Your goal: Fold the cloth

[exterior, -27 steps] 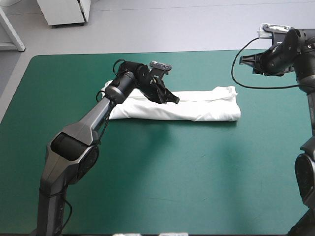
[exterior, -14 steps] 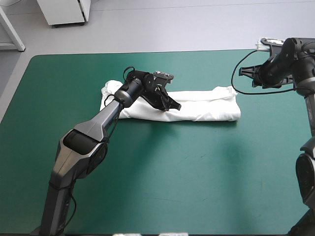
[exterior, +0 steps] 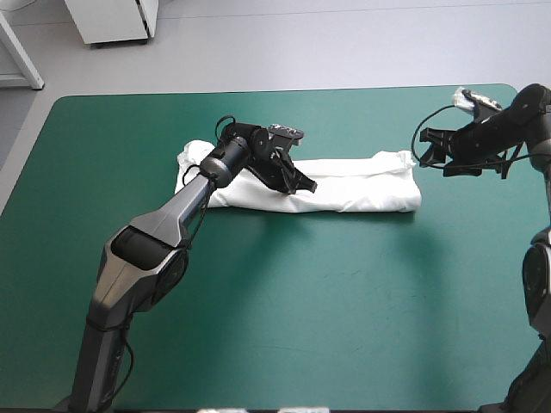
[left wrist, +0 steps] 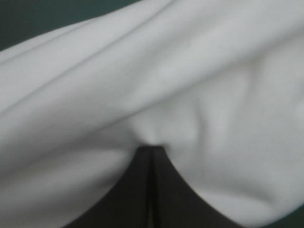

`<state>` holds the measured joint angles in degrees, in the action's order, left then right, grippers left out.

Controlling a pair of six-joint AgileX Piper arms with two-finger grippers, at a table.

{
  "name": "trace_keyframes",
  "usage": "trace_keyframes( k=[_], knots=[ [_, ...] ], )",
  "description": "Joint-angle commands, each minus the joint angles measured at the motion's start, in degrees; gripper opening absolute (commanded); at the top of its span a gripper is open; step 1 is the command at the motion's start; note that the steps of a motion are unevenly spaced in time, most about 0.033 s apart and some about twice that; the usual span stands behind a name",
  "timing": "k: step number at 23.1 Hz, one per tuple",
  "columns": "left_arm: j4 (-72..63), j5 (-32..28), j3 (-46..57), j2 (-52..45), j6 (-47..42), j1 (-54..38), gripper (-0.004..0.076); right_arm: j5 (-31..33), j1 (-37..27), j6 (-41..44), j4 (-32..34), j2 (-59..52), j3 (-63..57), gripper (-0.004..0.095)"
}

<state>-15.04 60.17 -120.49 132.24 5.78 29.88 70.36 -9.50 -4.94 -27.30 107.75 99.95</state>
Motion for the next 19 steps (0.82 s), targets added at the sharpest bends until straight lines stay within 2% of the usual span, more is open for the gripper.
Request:
trace_keyframes(
  k=[1, 5, 11, 15, 19],
  knots=[
    [-2.61, 1.10, -0.86, -2.31, -0.22, 0.42, -0.0009, -0.05, 0.25, -3.79, -3.11, -0.17, 1.29, 0.0626],
    [-2.61, 1.48, -0.86, -2.31, -0.22, 0.42, -0.0009, -1.19, 1.86, -4.23, -1.46, 3.24, 1.07, 0.0623],
    [-2.84, 1.60, -0.86, -2.31, -0.22, 0.42, -0.0009, -5.68, 4.37, -5.68, -0.67, 5.87, -1.99, 0.0558],
    [-3.23, 1.72, -0.86, -2.31, -0.22, 0.42, -0.0009, -7.93, 5.31, -5.66, -1.85, 7.64, -2.89, 0.0555],
    [-3.65, 1.72, -0.86, -2.31, -0.22, 0.42, -0.0009, -8.05, 7.43, -5.83, -2.54, 9.32, -3.87, 0.0485]
  ],
)
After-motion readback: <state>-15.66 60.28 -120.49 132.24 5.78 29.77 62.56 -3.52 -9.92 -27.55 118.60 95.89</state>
